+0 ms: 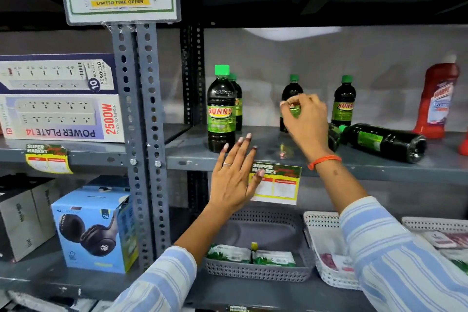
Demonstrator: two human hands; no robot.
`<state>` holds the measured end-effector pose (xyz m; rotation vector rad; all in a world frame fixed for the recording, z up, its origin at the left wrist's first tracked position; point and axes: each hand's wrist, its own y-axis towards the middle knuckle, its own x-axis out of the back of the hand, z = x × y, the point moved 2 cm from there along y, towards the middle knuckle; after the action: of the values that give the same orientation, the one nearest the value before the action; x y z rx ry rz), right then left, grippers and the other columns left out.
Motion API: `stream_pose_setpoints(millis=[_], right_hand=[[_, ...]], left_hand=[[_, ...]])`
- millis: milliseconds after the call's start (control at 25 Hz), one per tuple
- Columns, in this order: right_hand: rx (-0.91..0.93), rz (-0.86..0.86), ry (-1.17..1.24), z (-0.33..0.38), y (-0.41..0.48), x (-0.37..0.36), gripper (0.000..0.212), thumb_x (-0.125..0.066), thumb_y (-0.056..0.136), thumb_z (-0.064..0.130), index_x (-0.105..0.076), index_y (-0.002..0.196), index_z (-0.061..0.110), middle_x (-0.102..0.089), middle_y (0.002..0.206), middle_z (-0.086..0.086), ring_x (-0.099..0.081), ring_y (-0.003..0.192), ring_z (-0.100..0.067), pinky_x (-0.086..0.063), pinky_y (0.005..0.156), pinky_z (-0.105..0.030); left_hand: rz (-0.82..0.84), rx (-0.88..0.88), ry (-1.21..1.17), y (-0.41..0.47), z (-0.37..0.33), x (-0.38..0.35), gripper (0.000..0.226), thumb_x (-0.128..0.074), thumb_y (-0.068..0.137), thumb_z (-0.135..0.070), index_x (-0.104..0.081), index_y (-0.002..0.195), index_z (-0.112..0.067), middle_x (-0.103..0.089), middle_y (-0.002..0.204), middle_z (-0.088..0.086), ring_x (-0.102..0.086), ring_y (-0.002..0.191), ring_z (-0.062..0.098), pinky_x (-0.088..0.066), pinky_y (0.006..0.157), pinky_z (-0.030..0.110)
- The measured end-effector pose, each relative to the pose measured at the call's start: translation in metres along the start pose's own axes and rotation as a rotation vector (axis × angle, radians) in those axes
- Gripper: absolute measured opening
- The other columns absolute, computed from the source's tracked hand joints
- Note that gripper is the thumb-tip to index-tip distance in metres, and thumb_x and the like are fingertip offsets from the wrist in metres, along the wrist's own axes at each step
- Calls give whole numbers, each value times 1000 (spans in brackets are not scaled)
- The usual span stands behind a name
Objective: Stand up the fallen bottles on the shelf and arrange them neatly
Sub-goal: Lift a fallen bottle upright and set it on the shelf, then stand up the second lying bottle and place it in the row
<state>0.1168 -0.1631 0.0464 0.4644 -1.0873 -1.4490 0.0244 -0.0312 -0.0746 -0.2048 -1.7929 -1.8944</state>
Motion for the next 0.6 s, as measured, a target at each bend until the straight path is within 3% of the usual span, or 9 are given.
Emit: stream_pose_setpoints(millis=[80, 160, 280, 360, 440, 520, 600], right_hand=[[-115, 114, -250, -34, 14, 17, 44, -55, 86, 41, -65, 109, 5, -58, 120, -22, -47, 118, -39, -36, 95, -38], [-305, 253, -313, -65, 25, 29, 52, -57, 84, 44, -63, 112, 0, -56, 125, -27, -48, 119, -42, -40, 96, -41], [-613, 453, 91, -90, 33, 34, 34, -68, 77, 36, -65, 97, 8, -67, 119, -19, -62, 101, -31, -50, 91, -37], [-755, 535, 244, -97, 35, 35, 31, -75, 70, 34, -61, 87, 13, -68, 110, -15, -65, 98, -29, -56, 83, -38], [-782, 573, 245, -102, 39, 30, 34, -76, 66, 34, -60, 88, 13, -68, 110, -14, -66, 101, -29, -58, 80, -39], [-684, 499, 217, -97, 43, 25, 44, -74, 68, 36, -60, 100, 9, -67, 117, -17, -64, 99, -30, -56, 86, -40], [-512, 358, 108, -87, 45, 17, 76, -68, 74, 45, -43, 132, 2, -56, 131, -24, -57, 113, -36, -50, 96, -43]], left_hand=[[-46, 83, -46, 10, -18, -2, 66, -16, 99, -50, -64, 110, -8, -66, 117, 10, -59, 109, 26, -26, 110, 40], [-82, 142, -24, 18, -31, -4, 55, -28, 97, -47, -68, 98, -9, -72, 97, 6, -65, 92, 25, -35, 103, 39], [-49, 229, 26, 27, -44, -3, 47, -38, 92, -45, -69, 85, -11, -73, 80, 6, -67, 77, 25, -44, 90, 38], [-21, 274, 33, 31, -51, 2, 46, -39, 90, -44, -66, 72, -11, -69, 65, 6, -64, 64, 27, -47, 70, 34], [-9, 286, 52, 36, -59, 5, 47, -39, 86, -45, -56, 58, -11, -61, 51, 6, -58, 51, 27, -37, 50, 28], [30, 313, 56, 47, -66, 8, 49, -37, 86, -49, -45, 53, -13, -56, 47, 6, -54, 45, 27, -26, 45, 24], [96, 364, 37, 54, -70, 4, 51, -37, 89, -53, -45, 56, -14, -58, 53, 5, -55, 51, 27, -25, 47, 26]])
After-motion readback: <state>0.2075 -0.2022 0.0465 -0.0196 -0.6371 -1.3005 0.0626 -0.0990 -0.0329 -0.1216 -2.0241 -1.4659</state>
